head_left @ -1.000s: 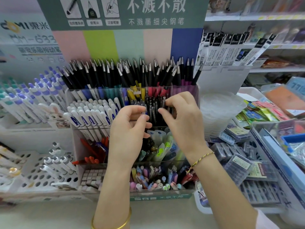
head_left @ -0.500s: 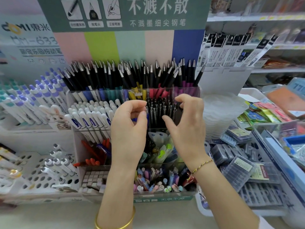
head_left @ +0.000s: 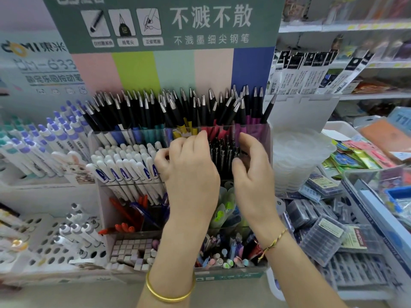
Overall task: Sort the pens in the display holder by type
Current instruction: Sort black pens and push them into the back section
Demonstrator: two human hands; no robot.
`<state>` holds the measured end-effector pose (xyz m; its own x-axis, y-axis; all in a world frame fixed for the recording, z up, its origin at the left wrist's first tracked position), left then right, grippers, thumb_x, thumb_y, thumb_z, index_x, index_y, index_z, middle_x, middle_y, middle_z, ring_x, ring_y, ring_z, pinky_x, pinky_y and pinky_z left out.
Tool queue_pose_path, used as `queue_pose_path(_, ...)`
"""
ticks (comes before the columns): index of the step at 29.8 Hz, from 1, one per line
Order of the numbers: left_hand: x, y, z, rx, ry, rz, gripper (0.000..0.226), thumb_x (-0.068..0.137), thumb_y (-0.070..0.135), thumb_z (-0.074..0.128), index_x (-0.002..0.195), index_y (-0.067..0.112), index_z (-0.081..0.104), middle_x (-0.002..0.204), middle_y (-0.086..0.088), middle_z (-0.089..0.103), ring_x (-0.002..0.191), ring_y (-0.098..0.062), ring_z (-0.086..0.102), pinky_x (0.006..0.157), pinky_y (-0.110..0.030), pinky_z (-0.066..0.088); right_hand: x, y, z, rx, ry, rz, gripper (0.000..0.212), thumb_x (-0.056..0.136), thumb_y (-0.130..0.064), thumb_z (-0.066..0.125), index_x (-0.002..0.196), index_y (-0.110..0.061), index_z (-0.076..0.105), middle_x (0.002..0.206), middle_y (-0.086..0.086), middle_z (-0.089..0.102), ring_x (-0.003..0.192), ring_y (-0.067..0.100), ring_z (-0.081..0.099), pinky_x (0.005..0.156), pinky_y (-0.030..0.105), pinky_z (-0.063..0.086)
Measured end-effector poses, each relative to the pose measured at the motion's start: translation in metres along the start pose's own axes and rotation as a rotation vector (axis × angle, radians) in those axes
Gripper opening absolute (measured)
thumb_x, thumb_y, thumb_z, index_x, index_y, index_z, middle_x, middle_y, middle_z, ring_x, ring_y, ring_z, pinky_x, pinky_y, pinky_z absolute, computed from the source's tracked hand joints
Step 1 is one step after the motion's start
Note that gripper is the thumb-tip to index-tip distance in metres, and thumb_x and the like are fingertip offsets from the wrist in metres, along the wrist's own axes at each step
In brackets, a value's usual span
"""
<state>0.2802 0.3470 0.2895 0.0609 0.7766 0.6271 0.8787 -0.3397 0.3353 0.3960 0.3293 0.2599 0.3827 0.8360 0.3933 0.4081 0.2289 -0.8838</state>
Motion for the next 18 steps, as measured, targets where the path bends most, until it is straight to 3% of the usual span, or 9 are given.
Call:
queue_pose_path(3,-0.001,0.001,0.002,0.026,0.000,0.040,0.050,0.083,0.012,0.028,0.118,0.010,0.064,0.107,-0.002,0.070,0.108,-0.024,0.061,0.100,-0.044,0.023,-0.002,0.000,0.006,-0.023,-0.038,-0.010,0.049,0.092,0.003,0.042,0.139,-0.013,0.041,0.136,-0.004,0.046,0.124,-0.003,0.036,0.106,0.006,0.025)
queue_pose_path(6,-0.007,0.010,0.009,0.011,-0.058,0.102,0.055,0.083,0.012,0.025,0.124,0.011,0.062,0.120,-0.002,0.067,0.109,-0.019,0.063,0.107,-0.053,0.027,-0.003,0.002,0.008,-0.051,-0.061,-0.006,0.052,0.092,0.007,0.039,0.139,-0.012,0.040,0.139,-0.002,0.044,0.125,-0.004,0.033,0.104,0.002,0.020)
queue_pose_path(8,-0.010,0.014,0.011,-0.003,-0.070,0.128,0.058,0.081,0.012,0.024,0.127,0.011,0.060,0.125,-0.002,0.064,0.112,-0.016,0.063,0.108,-0.055,0.025,-0.002,0.003,0.005,-0.059,-0.043,-0.004,0.054,0.090,0.010,0.038,0.139,-0.012,0.040,0.140,0.000,0.044,0.126,-0.002,0.034,0.107,0.006,0.022)
queue_pose_path(12,-0.005,0.003,-0.002,-0.074,0.014,0.045,0.058,0.081,0.011,0.025,0.131,0.007,0.056,0.131,-0.007,0.060,0.123,-0.019,0.054,0.115,-0.048,0.017,0.002,0.005,-0.006,-0.012,0.004,0.010,0.056,0.090,0.011,0.034,0.140,-0.012,0.039,0.139,0.001,0.045,0.131,0.009,0.040,0.112,0.033,0.033)
queue_pose_path(18,-0.017,0.028,0.017,-0.016,-0.144,0.291,0.062,0.081,0.013,0.029,0.141,-0.002,0.041,0.147,-0.019,0.040,0.140,-0.029,0.033,0.118,-0.045,0.020,0.009,0.004,-0.015,0.069,0.030,0.074,0.053,0.090,0.011,0.034,0.137,-0.011,0.044,0.129,-0.004,0.051,0.121,0.005,0.049,0.107,0.030,0.040)
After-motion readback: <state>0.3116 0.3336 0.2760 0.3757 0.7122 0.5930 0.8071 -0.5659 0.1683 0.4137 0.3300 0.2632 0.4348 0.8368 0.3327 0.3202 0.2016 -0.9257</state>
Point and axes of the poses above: each hand's wrist, its own x-axis towards the middle knuckle, its own z-axis out of the palm, y = z × x, the point moved 6 cm from there along x, towards the middle knuckle
